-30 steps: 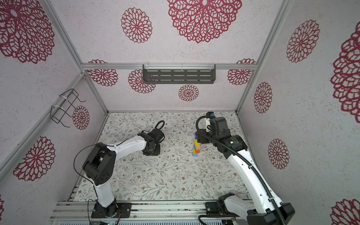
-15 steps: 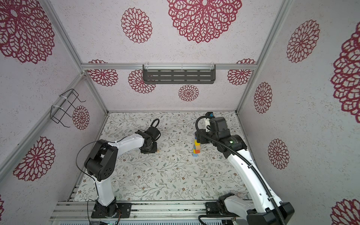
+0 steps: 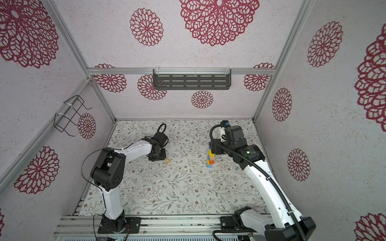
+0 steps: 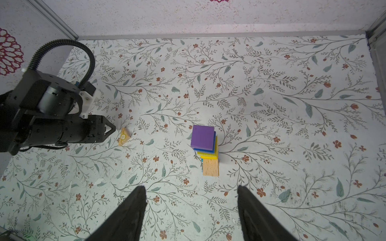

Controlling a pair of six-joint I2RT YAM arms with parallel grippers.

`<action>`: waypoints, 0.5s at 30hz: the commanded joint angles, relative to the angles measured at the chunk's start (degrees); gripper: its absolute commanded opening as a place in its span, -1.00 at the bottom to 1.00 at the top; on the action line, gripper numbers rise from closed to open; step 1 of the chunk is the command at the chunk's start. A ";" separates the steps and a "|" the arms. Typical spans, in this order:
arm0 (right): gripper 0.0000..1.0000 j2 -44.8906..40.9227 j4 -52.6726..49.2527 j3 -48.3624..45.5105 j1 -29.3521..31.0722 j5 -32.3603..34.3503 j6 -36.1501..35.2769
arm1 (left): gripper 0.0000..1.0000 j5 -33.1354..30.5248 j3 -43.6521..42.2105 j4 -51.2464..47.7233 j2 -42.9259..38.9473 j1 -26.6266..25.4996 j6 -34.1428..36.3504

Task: Build the wood block tower
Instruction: 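Close the left gripper on the wooden triangle block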

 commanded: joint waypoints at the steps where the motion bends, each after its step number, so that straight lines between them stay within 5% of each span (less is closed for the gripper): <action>1: 0.44 -3.74 -1.48 -1.21 -0.13 1.13 0.77 | 0.02 2.24 -1.21 1.80 -4.87 -0.38 -0.79; 6: 0.46 -6.09 -2.23 -3.89 -0.14 0.59 1.49 | 0.37 3.44 -0.79 1.93 -6.57 -3.46 -1.04; 15: 0.52 -12.04 -0.06 -8.71 -0.14 0.57 3.46 | 0.33 4.13 2.85 -0.40 -0.70 -6.60 -2.83</action>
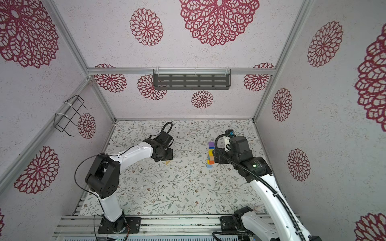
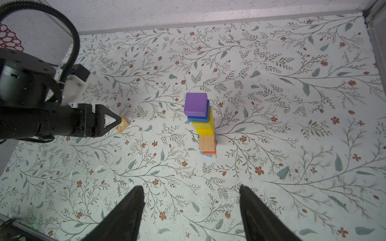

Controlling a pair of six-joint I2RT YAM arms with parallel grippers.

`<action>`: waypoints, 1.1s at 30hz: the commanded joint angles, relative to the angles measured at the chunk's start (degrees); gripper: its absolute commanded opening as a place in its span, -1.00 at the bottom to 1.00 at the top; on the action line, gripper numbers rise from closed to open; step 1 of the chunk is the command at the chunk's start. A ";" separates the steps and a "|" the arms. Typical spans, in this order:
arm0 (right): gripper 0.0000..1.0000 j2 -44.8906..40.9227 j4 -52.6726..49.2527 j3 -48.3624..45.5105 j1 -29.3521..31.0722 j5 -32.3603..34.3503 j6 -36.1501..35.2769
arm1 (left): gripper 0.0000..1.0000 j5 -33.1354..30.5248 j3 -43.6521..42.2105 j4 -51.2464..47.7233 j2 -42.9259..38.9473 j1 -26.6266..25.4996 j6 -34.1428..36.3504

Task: Build the wood block tower
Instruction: 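Close the left gripper on the wooden triangle block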

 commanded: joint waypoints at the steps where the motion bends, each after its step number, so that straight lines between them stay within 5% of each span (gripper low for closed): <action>1: 0.52 -1.95 1.13 -0.21 -0.09 0.22 1.34 | 0.32 0.11 1.67 -0.87 2.76 -0.12 -1.60; 17: 0.55 -5.12 -0.60 -1.12 -0.16 -0.79 -0.54 | 0.20 -2.92 10.21 -6.60 13.52 -0.07 -4.01; 33: 0.56 -4.95 0.00 -1.85 -0.11 -2.58 -0.10 | -0.27 -3.56 8.28 -6.22 12.46 -0.05 -5.39</action>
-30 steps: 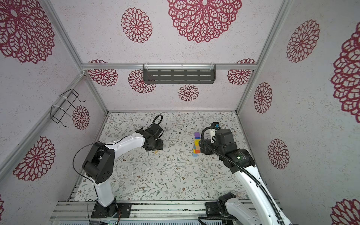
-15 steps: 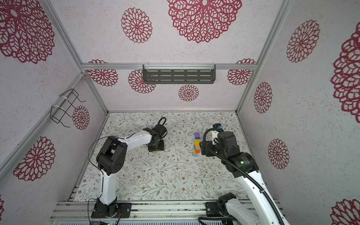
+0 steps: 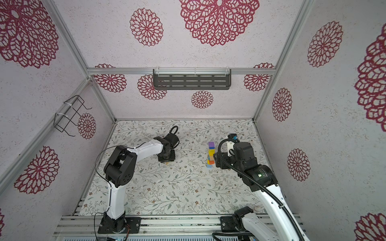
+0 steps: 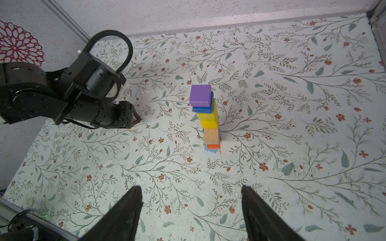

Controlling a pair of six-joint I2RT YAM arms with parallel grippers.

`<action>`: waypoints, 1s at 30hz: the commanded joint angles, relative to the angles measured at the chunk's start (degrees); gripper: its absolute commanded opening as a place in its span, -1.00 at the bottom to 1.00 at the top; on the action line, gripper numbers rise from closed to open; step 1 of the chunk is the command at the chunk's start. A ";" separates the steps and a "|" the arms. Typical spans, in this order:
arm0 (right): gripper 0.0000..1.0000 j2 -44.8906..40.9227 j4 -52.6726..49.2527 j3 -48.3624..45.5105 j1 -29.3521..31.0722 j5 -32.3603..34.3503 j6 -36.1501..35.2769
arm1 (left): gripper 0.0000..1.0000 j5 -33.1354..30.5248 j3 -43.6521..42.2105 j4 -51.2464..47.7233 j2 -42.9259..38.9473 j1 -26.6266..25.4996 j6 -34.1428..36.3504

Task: Build the wood block tower
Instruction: 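Close the left gripper on the wooden triangle block, then lift the triangle with the left gripper while the right gripper moves toward it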

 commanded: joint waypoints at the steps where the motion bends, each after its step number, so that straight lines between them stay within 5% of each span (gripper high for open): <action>1: 0.56 0.08 0.07 0.57 -0.12 -0.90 -0.19 | -0.31 -0.59 -0.98 0.05 -0.85 0.01 -1.21; 12: 0.51 -0.03 0.35 1.46 -0.12 -3.78 2.42 | -0.44 2.89 -2.15 1.59 -11.82 0.04 -0.15; 19: 0.55 -2.27 15.01 -3.19 1.71 -6.11 7.76 | -0.43 7.42 -6.28 5.15 -25.58 2.96 -1.17; 30: 0.62 5.12 37.72 -6.76 18.24 9.64 9.18 | -0.45 14.93 -7.28 12.72 -38.35 12.78 -6.37</action>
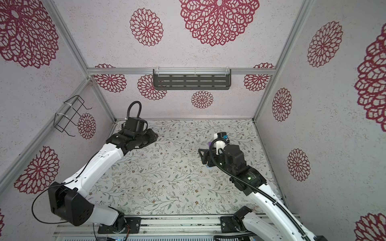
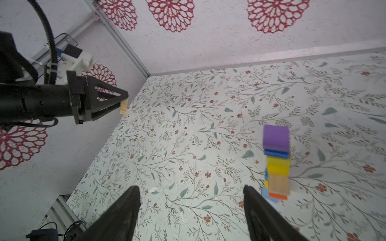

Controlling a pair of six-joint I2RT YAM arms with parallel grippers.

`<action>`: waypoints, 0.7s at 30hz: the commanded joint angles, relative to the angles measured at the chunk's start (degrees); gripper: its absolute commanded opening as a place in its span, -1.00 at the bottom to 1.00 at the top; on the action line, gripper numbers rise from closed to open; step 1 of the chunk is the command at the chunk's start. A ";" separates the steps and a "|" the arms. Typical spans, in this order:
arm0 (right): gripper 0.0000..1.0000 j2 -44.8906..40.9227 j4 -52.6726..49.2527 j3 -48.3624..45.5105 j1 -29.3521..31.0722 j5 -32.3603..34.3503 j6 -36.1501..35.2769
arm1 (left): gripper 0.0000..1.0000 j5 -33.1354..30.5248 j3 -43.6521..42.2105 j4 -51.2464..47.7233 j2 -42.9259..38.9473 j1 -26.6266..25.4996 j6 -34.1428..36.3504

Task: Build the wood block tower
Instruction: 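Lift the triangle with the left gripper while the right gripper moves toward it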

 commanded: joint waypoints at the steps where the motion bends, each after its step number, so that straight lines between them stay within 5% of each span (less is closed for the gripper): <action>1: 0.62 4.46 11.40 1.98 3.37 6.89 -0.13 | -0.45 4.09 0.76 2.87 -0.97 1.60 -2.50; 7: 0.61 16.39 17.94 7.91 6.48 7.94 -0.39 | -0.45 10.09 -0.26 6.39 -1.06 6.62 -3.97; 13: 0.37 25.18 23.05 13.47 7.00 6.93 1.06 | -0.45 14.98 1.40 8.79 2.28 10.61 -4.82; 21: 0.43 35.03 34.58 16.85 7.21 0.85 2.35 | -0.47 17.37 2.67 13.98 4.05 12.14 -9.39</action>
